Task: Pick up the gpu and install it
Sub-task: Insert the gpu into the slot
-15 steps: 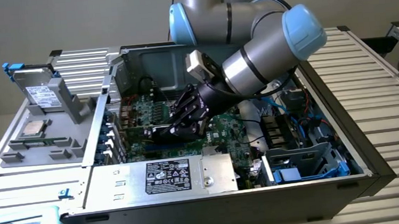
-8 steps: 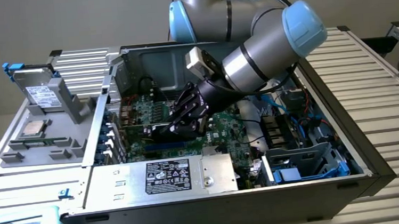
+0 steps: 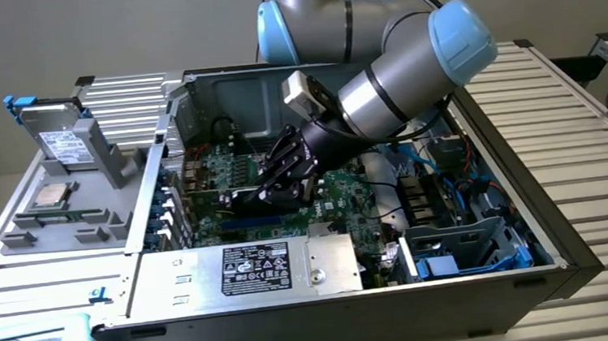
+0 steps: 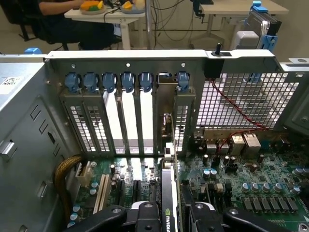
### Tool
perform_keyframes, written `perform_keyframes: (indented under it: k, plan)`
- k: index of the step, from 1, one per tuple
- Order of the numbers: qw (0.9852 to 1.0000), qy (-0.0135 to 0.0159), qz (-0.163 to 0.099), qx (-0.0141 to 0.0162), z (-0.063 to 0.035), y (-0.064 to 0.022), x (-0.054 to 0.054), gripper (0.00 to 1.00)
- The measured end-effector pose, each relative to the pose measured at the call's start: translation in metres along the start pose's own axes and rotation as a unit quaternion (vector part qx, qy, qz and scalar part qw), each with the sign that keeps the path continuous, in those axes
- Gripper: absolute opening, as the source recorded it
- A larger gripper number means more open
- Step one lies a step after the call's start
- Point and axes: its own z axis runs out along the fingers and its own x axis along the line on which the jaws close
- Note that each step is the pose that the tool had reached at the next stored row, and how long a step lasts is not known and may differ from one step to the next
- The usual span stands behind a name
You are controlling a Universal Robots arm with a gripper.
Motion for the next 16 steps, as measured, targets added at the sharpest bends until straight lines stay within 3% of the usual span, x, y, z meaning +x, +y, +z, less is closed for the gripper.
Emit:
perform_keyframes:
  k: [2,16]
  plan:
    - [1.0000,0.0019,0.001,0.0033,0.0000,-0.0001,-0.0003,0.27]
    - [1.0000,0.0024,0.001,0.0037,0.0022,0.0008,-0.0035,0.27]
